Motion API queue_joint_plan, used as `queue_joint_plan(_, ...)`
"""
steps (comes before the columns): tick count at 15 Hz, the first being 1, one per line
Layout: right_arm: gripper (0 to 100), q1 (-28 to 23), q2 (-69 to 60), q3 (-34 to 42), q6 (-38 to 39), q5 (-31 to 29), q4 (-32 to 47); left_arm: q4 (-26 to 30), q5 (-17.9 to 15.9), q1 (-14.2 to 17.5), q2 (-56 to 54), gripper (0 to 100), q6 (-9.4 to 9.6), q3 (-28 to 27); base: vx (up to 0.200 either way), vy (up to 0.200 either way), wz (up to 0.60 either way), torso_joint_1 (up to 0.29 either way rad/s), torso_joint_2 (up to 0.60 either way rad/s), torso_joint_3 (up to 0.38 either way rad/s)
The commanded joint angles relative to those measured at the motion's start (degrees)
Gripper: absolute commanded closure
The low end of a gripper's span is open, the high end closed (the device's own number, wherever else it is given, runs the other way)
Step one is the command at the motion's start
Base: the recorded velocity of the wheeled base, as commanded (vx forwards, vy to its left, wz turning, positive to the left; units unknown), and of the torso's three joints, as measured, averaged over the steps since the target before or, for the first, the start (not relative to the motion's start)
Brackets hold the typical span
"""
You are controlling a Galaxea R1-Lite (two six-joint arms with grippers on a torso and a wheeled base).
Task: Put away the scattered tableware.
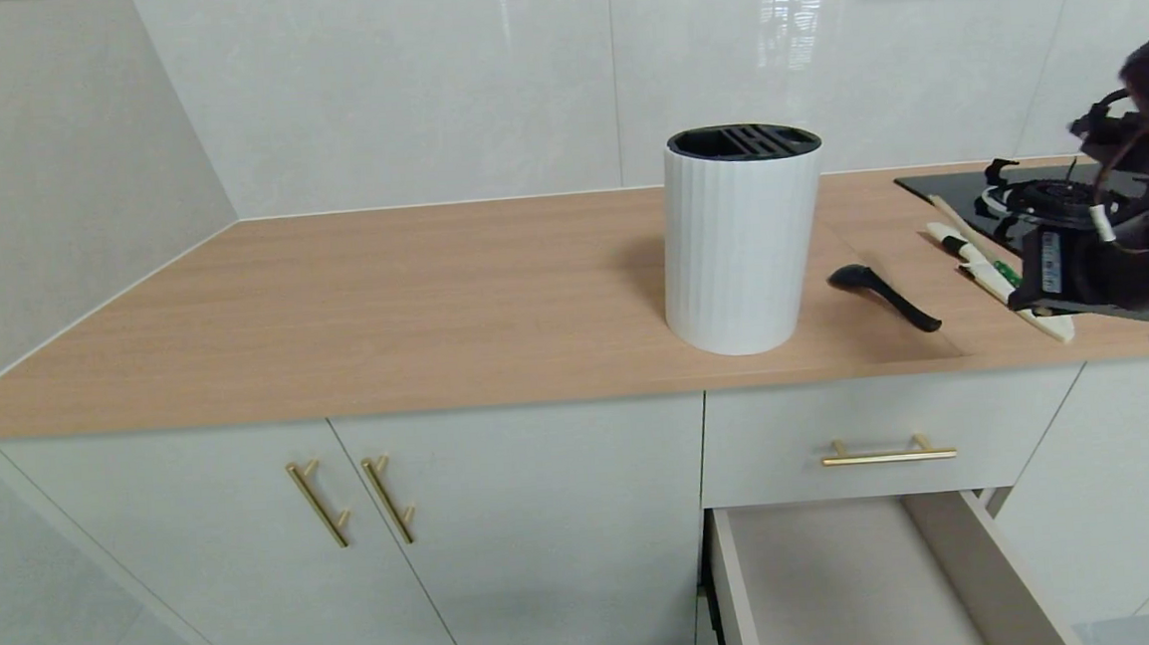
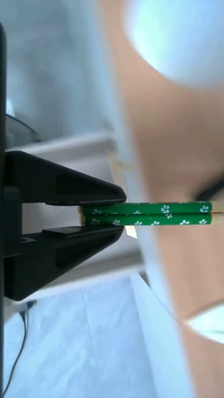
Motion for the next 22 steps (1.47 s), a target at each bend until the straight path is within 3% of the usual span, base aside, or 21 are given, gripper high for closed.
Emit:
queue_joint_plan(1,100,2.55,-14.37,5.78,-0.39,5.55,2.67,-0.04,0.01,0.02,0.02,0,-0.02,0.0,0.0,0.0,0.0,0.0,0.0,0.0)
queue_joint_plan(4,100,3.61,-30.1,18.26,-8.65,9.59,1.53,-0.04,0.01,0.02,0.02,0,-0.02,0.0,0.0,0.0,0.0,0.0,0.0,0.0)
queue_joint_plan(10,100,6.16,-41.79,37.86,-14.8,10.56,-10.43,-0.04,0.01,0.02,0.02,0,-0.02,0.0,0.0,0.0,0.0,0.0,0.0,0.0)
queue_joint_plan(15,100,8.0,-46.36,48.76,-18.14,10.91,-14.73,-0.04,0.01,0.02,0.02,0,-0.02,0.0,0.0,0.0,0.0,-0.075,0.19,0.117)
queue_joint_plan(22,100,8.09,-53.57,56.5,-20.43,13.2,-14.82,0.05,0.01,0.02,0.02,0,-0.02,0.0,0.0,0.0,0.0,-0.149,0.46,0.295)
